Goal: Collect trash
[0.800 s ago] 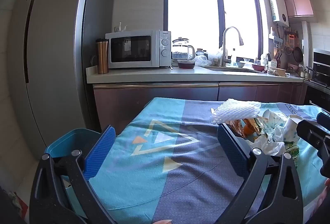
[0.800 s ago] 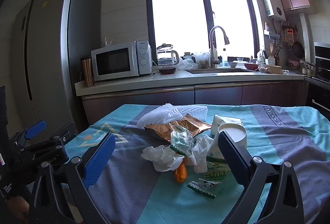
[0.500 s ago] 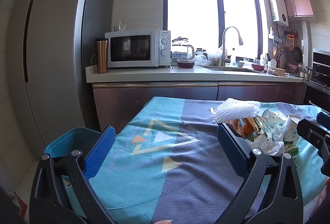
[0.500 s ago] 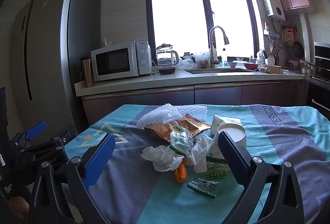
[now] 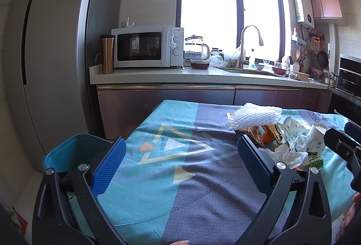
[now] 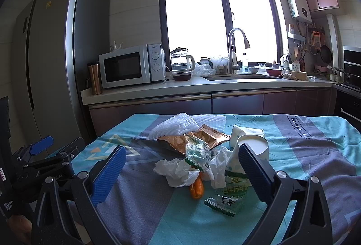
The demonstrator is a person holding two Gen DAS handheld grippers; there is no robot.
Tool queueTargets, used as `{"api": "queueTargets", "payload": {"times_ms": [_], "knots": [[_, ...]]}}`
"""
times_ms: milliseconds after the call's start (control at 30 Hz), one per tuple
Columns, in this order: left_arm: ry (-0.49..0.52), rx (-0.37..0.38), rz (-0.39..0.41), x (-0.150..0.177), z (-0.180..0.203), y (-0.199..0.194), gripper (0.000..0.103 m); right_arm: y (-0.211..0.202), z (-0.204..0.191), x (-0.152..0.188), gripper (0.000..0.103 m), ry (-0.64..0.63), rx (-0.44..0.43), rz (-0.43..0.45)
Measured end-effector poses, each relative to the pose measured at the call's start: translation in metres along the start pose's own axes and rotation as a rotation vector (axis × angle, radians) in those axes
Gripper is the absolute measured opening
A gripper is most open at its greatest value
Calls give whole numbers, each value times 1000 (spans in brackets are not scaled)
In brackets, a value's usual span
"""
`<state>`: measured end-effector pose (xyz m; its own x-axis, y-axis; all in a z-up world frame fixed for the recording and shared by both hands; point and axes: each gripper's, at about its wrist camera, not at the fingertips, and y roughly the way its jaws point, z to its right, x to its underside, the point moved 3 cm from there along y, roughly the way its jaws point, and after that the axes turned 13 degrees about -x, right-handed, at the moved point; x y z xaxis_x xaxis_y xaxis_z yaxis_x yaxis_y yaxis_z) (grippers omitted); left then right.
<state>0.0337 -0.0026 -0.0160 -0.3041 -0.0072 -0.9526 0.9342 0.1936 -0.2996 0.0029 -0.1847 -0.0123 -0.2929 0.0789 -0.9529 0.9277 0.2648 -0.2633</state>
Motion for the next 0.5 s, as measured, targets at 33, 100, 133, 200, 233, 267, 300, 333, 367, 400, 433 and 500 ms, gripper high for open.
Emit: {"api": "queueTargets", "payload": {"times_ms": [33, 100, 133, 200, 233, 267, 300, 333, 367, 400, 433, 500], "knots": [[-1, 2, -2, 0, 0, 1, 97, 0, 0, 1, 96, 1, 1, 0], [0, 3, -1, 0, 0, 0, 97, 0, 0, 1, 96, 1, 0, 1], [1, 4, 0, 0, 1, -1, 97, 0, 0, 1, 96, 0, 1, -1], [1, 4, 0, -1, 1, -1, 97, 0, 0, 1, 96, 1, 0, 1], [2, 5, 1, 0, 1, -1, 97, 0, 0, 0, 96, 1, 0, 1], [3, 5, 1, 0, 2, 0, 97, 1, 0, 0, 96, 2, 0, -1], [2, 5, 2, 0, 2, -1, 97, 1, 0, 0, 96, 2, 0, -1], [1, 4, 2, 0, 2, -1, 97, 0, 0, 1, 96, 3, 0, 0], [1, 4, 3, -1, 2, 0, 97, 0, 0, 0, 96, 3, 0, 0], [1, 5, 2, -1, 2, 0, 97, 0, 0, 0, 96, 3, -1, -1], [0, 5, 1, -1, 2, 0, 97, 0, 0, 0, 96, 2, -1, -1], [1, 5, 1, -1, 2, 0, 97, 0, 1, 1, 96, 2, -2, 0]]}}
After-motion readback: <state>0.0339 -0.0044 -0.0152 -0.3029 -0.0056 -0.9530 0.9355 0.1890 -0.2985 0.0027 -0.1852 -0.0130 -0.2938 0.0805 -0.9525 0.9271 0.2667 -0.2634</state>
